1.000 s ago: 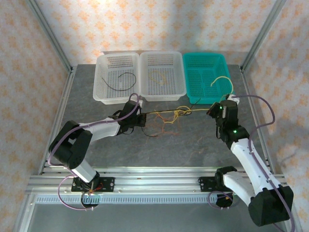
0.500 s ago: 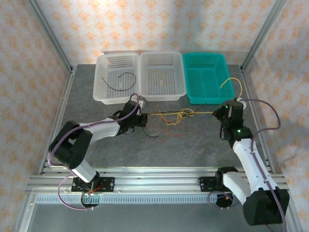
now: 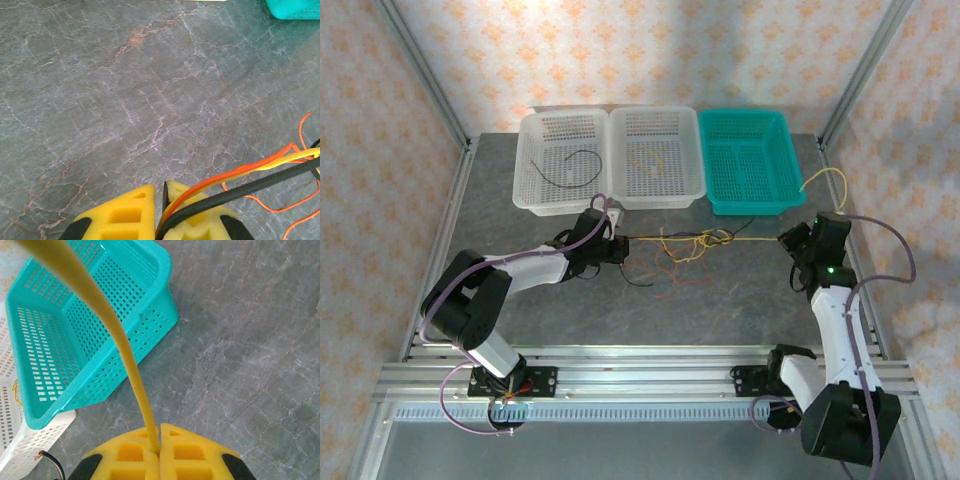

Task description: Untangle the cables

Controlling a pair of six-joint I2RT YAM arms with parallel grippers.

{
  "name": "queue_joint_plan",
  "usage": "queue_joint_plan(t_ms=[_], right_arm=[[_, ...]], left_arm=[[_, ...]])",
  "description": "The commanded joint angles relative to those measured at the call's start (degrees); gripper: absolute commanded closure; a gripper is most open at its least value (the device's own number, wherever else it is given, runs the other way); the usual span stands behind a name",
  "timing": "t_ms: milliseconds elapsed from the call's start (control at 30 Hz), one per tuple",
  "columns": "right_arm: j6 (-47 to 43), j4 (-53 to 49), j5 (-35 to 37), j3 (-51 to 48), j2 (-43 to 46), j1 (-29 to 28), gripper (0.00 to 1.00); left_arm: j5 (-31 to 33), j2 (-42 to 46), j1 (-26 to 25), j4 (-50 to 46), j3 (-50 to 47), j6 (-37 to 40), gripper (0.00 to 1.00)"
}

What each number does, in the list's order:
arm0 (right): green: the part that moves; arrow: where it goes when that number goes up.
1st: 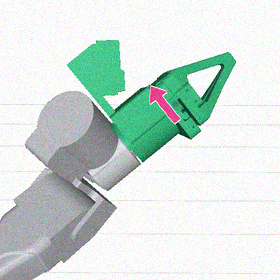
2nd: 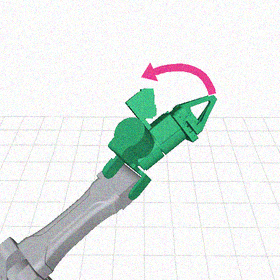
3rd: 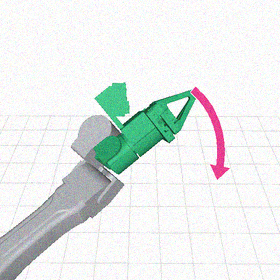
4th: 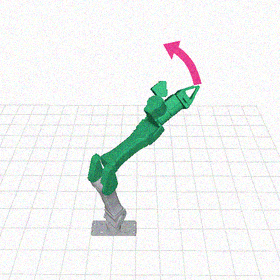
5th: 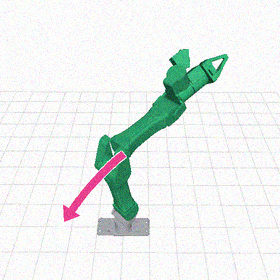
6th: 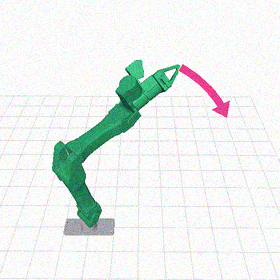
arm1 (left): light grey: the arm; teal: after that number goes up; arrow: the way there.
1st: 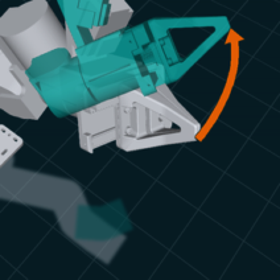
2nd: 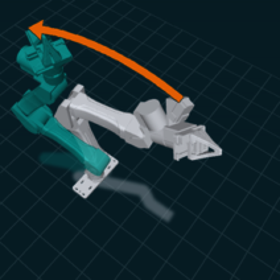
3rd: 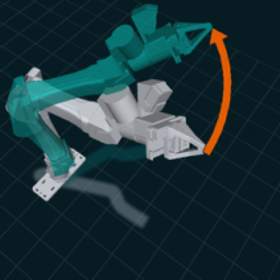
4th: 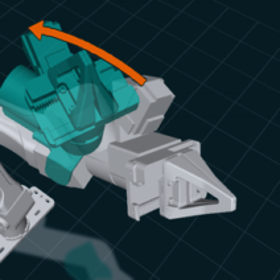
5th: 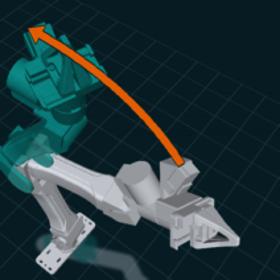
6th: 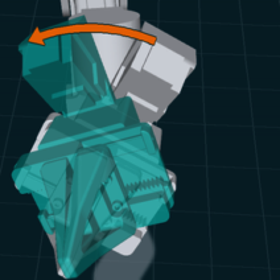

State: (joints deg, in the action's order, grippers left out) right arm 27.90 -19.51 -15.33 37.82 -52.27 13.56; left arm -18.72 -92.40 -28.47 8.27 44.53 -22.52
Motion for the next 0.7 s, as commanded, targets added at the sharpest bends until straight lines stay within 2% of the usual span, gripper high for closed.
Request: queue_joint_plan(t_ms=[0, 467, 533, 667], right_arm=[[-0.08, 7.47, 26.06, 0.94, 0.27, 10.25, 1.00], [-1.27, 9.05, 30.50, 3.24, -2.27, 11.74, 1.00], [-2.50, 10.23, 25.95, 3.28, -1.07, 11.59, 1.00], [-7.42, 19.66, 8.20, 1.65, 1.42, 5.86, 1.00]], left_arm=[[24.04, -1.94, 10.10, -17.09, -4.59, -4.36, 1.00], [25.05, -1.32, 11.38, -17.77, -5.23, -5.43, 1.00], [22.36, -0.84, 11.30, -16.66, -5.33, -4.21, 1.00], [8.92, 4.97, 9.34, -5.91, -8.72, -1.16, 1.00]])
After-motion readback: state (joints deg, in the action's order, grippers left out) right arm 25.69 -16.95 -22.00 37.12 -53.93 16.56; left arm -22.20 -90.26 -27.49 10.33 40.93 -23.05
